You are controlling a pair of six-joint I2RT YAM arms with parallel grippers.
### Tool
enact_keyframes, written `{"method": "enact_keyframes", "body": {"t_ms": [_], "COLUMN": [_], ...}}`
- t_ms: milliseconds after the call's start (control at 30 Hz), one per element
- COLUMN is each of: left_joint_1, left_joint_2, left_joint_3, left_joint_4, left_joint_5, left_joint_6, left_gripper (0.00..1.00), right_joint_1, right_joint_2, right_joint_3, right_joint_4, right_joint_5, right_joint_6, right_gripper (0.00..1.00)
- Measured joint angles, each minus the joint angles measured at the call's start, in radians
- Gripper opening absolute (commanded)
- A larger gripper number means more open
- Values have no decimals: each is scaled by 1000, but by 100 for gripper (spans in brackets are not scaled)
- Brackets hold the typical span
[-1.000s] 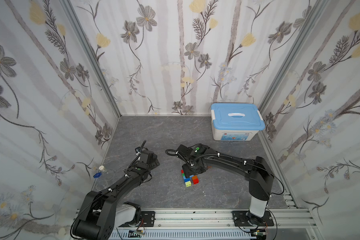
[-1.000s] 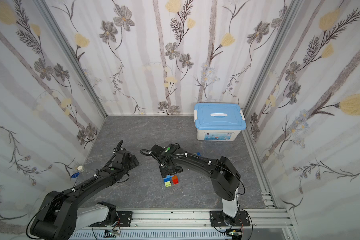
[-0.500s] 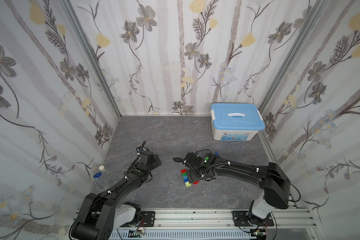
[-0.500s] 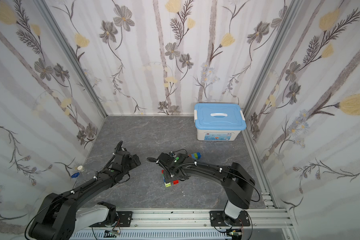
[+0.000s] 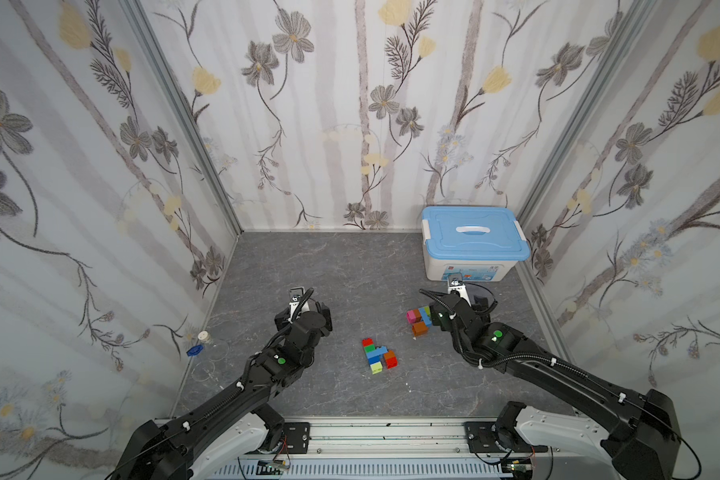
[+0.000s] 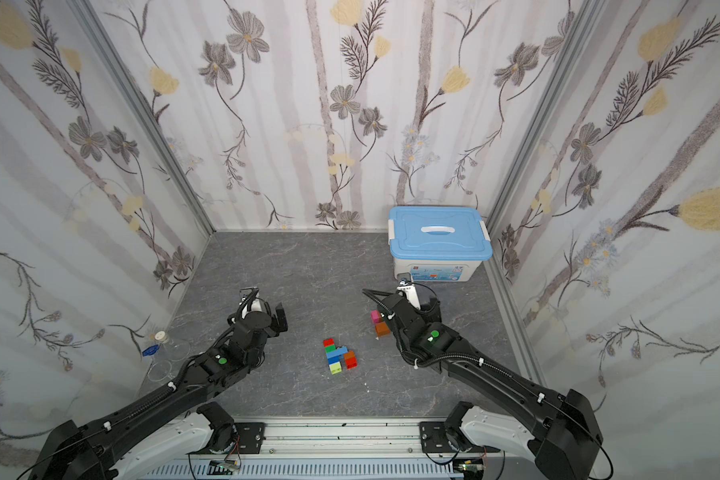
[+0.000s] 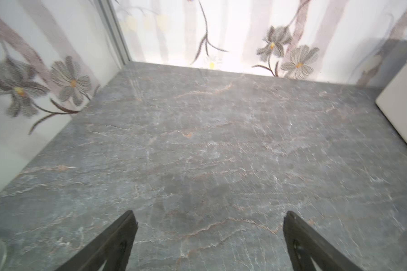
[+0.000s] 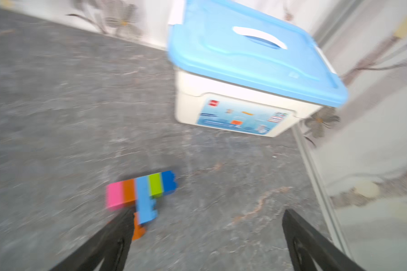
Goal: Assemble the letter h with lego
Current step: Reset both arms
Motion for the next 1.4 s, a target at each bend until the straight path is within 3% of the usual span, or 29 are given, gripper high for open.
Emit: {"method": "enact_keyframes", "body": {"t_ms": [167, 267, 367, 567, 767, 967, 1100, 1400], "left_joint_1": [18, 97, 216, 431, 566, 660, 663, 671], "left_joint_2": [-54, -82, -78, 176, 360, 537, 631, 645], "left_joint_3": [-68, -171, -214, -233, -168, -158, -114, -95], "left_joint_4": [96, 200, 278, 481, 643, 835, 860, 875], "left_joint_5": [-69, 11, 106, 328, 543, 724, 785, 841], "left_joint_6": [157, 307, 376, 410, 356, 350, 354, 358], "left_gripper": [100, 100, 100, 100, 100, 100, 100, 100], "right_joint_1": [-301, -371, -393, -556, -621, -598, -597, -608], "right_joint_2": [-63, -58, -17, 97, 217, 318, 399, 407], "right_joint_3": [-251, -298, -314, -429, -364, -328, -378, -379], "right_joint_4": [240, 340, 463, 679, 850, 915, 999, 1086], "right_joint_5": [-144, -212, -248, -397, -502, -570, -576, -629], "right_joint_6": [-85, -133, -188, -204, -227, -256, -264, -279], "right_gripper": [99, 99, 99, 99, 99, 99, 99, 99]}}
